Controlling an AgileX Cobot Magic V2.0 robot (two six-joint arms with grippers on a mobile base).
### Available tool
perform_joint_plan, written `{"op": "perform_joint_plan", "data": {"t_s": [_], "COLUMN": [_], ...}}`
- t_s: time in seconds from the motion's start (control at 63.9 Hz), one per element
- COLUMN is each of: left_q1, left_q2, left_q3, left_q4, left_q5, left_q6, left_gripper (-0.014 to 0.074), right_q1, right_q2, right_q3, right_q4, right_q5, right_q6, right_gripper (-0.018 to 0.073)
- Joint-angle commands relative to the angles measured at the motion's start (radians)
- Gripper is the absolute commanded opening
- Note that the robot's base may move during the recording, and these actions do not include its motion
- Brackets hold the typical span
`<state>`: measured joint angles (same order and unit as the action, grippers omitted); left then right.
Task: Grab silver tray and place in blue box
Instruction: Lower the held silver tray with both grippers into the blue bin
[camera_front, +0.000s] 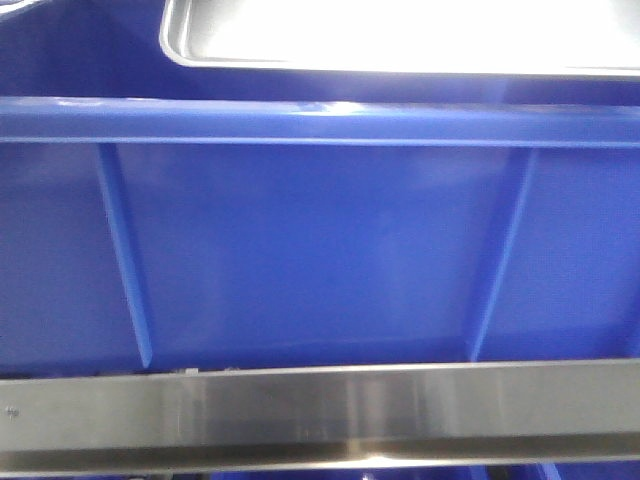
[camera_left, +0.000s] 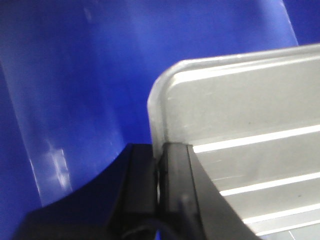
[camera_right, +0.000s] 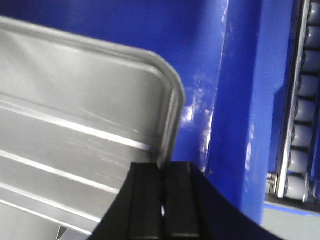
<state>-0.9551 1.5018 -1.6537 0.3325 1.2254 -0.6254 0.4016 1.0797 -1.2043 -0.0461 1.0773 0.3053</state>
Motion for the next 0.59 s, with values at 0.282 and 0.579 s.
{"op": "perform_joint_plan", "data": {"t_s": [0.282,0.579], "left_q1": [-0.007,-0.007], "left_q2": [-0.029,-0.029], "left_q3": [-0.021,-0.021], "left_q4": [0.009,0.009], "left_q5": [0.065,0.065], "left_q6": [0.037,0.037], "left_gripper": [-0.0104,-0.0104], "right_q1": [-0.001,-0.001], "right_q2": [-0.021,-0.021], "right_q3": [-0.040,-0.040], "right_q4": [-0.016,-0.016], "right_q5": [-0.090,-0.090], "right_q6": [-0.017,-0.017], "right_gripper": [0.0057,0.0057]}}
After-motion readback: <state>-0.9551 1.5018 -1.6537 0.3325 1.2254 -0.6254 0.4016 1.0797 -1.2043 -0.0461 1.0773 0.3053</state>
